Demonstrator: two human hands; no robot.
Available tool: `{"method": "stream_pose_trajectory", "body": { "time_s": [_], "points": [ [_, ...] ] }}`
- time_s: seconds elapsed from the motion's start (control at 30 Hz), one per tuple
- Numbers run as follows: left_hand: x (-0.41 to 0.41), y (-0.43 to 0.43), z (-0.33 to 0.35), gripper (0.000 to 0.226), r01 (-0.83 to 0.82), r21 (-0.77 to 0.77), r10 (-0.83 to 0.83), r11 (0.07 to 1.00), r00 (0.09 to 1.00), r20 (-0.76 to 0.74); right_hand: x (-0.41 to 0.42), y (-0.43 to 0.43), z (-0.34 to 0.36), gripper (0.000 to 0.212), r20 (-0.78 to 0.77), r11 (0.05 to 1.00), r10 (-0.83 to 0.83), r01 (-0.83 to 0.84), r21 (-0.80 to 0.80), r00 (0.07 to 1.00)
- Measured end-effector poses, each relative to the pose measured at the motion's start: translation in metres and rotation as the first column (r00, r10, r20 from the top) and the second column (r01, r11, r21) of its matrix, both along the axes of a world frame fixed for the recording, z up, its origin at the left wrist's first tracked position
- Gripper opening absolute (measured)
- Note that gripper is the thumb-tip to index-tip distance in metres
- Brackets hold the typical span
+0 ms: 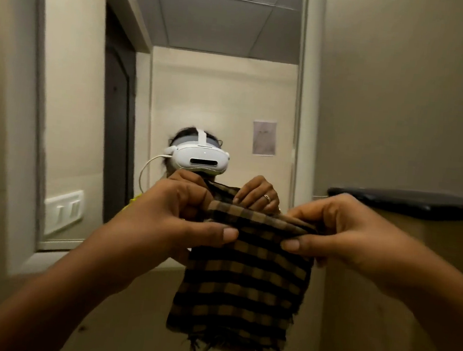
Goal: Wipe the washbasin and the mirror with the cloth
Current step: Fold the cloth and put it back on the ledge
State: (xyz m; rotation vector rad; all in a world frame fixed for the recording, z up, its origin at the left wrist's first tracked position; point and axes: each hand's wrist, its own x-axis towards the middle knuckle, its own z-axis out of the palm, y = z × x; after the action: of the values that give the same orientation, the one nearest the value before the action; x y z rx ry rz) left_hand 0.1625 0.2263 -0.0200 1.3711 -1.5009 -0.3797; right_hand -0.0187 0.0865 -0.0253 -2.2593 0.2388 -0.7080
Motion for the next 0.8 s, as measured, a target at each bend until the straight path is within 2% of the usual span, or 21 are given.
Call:
{"method": "stream_pose_trajectory", "body": {
  "time_s": [0.1, 0.2, 0.23, 0.37, 0.53, 0.6, 0.7, 0.8],
  "points": [
    [-0.025, -0.019, 0.007, 0.051, 0.087, 0.097, -0.088, 0.991, 0.996, 0.002, -0.040, -0.018, 0.015, 0.016, -0.082, 1.000, 0.018, -0.020, -0.015, 0.996],
    [-0.061, -0.043, 0.018, 0.031, 0.138, 0.139, -0.148, 0.981, 0.987, 0.062, -0.082, -0.036, 0.034, 0.008, -0.149, 0.999, 0.037, -0.040, -0.018, 0.988],
    [-0.072, -0.053, 0.022, 0.031, 0.150, 0.143, -0.160, 0.978, 0.985, 0.060, -0.095, -0.043, 0.041, 0.008, -0.153, 0.999, 0.027, -0.031, -0.024, 0.988],
    [-0.114, -0.093, 0.043, 0.054, 0.185, 0.108, -0.187, 0.977, 0.982, 0.009, -0.139, -0.073, 0.073, 0.018, -0.165, 0.997, -0.070, 0.066, -0.035, 0.984],
    [-0.152, -0.131, 0.079, 0.039, 0.145, 0.002, -0.145, 0.989, 0.989, 0.012, -0.168, -0.107, 0.129, 0.020, -0.220, 0.985, -0.164, 0.148, -0.090, 0.961],
    [-0.161, -0.148, 0.096, 0.035, 0.109, -0.025, -0.108, 0.994, 0.993, 0.043, -0.174, -0.124, 0.151, 0.022, -0.198, 0.975, -0.209, 0.189, -0.116, 0.958],
    [-0.167, -0.178, 0.113, 0.014, 0.060, -0.093, -0.052, 0.994, 0.995, 0.090, -0.174, -0.152, 0.167, 0.020, -0.134, 0.957, -0.264, 0.243, -0.157, 0.955],
    [-0.165, -0.212, 0.112, 0.013, -0.010, -0.152, 0.032, 0.988, 0.990, 0.140, -0.163, -0.180, 0.161, 0.024, -0.016, 0.915, -0.333, 0.319, -0.247, 0.943]
  ]
}}
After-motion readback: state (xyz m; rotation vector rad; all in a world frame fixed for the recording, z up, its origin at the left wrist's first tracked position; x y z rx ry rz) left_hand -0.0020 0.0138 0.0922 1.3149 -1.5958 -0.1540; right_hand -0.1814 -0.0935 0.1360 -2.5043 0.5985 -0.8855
